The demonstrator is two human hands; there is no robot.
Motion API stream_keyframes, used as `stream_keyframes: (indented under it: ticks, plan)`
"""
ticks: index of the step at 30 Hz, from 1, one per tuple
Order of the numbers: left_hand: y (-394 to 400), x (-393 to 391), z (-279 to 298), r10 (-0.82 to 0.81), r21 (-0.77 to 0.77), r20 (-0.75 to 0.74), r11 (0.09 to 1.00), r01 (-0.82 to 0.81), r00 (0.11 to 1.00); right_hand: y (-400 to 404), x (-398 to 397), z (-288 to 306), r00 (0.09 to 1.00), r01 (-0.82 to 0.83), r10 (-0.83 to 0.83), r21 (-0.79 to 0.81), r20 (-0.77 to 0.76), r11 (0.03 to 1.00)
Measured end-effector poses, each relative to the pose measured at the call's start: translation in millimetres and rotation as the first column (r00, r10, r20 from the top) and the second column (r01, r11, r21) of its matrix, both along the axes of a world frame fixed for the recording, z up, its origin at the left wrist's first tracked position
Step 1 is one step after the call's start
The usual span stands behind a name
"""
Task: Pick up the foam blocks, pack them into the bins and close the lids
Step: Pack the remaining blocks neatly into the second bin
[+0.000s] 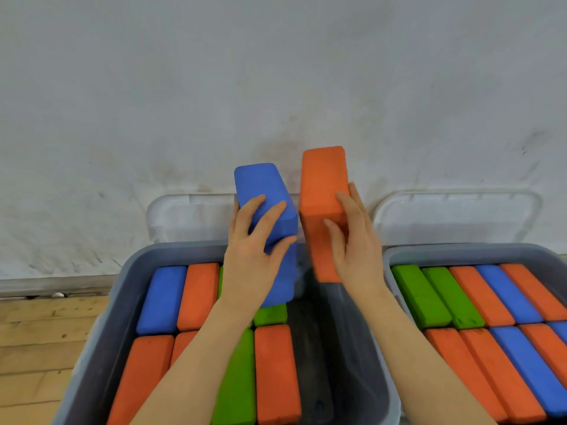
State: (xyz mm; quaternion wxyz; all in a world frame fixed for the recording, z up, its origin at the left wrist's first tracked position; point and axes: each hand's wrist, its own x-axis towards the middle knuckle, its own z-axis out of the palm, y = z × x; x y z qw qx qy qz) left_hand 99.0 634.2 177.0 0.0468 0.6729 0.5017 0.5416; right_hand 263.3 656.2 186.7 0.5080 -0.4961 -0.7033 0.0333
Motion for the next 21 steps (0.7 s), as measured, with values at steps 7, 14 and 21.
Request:
stream_keyframes:
  ticks: [7, 14, 21]
  plan:
    - [-30, -45, 32, 0.053, 0.041, 0.035, 0.998, -0.054, 0.998, -16, -46, 27, 0.976, -0.194, 0.200, 0.081, -0.082, 0.978]
    - [-75, -88, -5, 0.091, -0.187, -0.137, 0.975, -0.116, 0.986, -39, -66, -18, 0.920, -0.319, 0.363, -0.257, 0.148, 0.912]
    - [-86, -103, 5, 0.008, -0.423, -0.348, 0.891, -0.164, 0.937, -34, -63, 0, 0.862, -0.264, 0.411, -0.427, 0.298, 0.865]
